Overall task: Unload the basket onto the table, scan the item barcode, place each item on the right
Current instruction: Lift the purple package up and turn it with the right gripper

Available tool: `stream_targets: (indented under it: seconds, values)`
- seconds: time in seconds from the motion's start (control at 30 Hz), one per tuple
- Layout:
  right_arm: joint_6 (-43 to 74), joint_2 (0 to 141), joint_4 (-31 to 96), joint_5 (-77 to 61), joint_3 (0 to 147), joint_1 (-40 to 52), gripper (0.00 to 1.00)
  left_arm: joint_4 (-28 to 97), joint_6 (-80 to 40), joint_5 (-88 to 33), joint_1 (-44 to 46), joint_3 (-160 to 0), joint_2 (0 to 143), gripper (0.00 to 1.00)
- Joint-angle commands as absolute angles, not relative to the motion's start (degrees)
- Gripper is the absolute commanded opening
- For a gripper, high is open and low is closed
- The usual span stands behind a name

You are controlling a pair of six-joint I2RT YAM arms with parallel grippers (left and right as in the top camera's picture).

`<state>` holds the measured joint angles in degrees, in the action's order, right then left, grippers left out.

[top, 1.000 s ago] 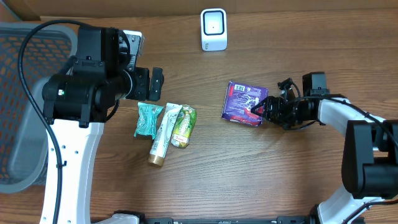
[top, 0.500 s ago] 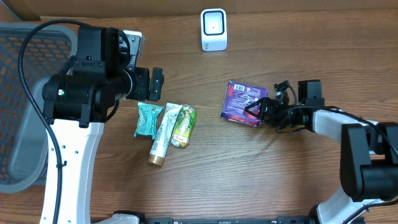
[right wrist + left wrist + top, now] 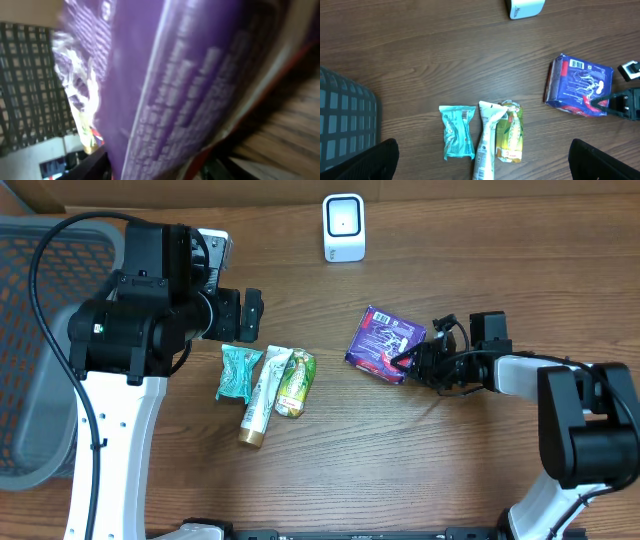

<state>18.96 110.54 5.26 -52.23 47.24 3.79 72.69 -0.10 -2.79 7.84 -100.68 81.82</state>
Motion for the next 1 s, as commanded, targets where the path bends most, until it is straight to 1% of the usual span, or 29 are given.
stream_targets:
  seconds: [0.0, 0.07, 0.1, 0.27, 0.37, 0.57, 0.77, 0.87, 0.97]
  values:
    - [19.2, 115.0, 6.1, -43.3, 45.0, 4.3, 0.26, 72.6, -0.8, -2.3, 7.5, -101.7, 82.1, 0.99]
    - [19.6, 115.0, 6.1, -43.4, 45.0, 4.3, 0.08, 72.6, -0.8, -2.4, 7.5, -101.7, 82.1, 1.0]
    - [20.0, 115.0, 6.2, -43.4, 45.0, 4.1, 0.04, 72.6, -0.8, -2.4, 7.5, -101.7, 82.1, 0.99]
    - [19.9, 112.4, 8.2, -45.1, 45.1, 2.5, 0.04, 72.6, -0.8, -2.3, 7.5, -101.7, 82.1, 1.0]
    - [18.6, 107.3, 11.5, -45.0, 45.5, 1.3, 0.04, 72.6, -0.8, -2.3, 7.5, -101.7, 82.1, 1.0]
    - [12.9, 93.2, 25.7, -41.3, 50.9, 1.1, 0.04, 72.6, -0.8, -2.4, 7.5, -101.7, 82.1, 1.0]
    - [8.0, 81.1, 40.8, -33.5, 61.6, 4.1, 0.04, 72.6, -0.8, -2.3, 7.5, -101.7, 82.1, 1.0]
    - [7.0, 77.4, 45.5, -29.3, 65.7, 5.9, 0.04, 72.6, -0.8, -2.3, 7.5, -101.7, 82.1, 1.0]
    - [6.9, 74.0, 47.2, -27.4, 67.0, 6.9, 0.04, 72.6, -0.8, -2.3, 7.5, -101.7, 82.1, 1.0]
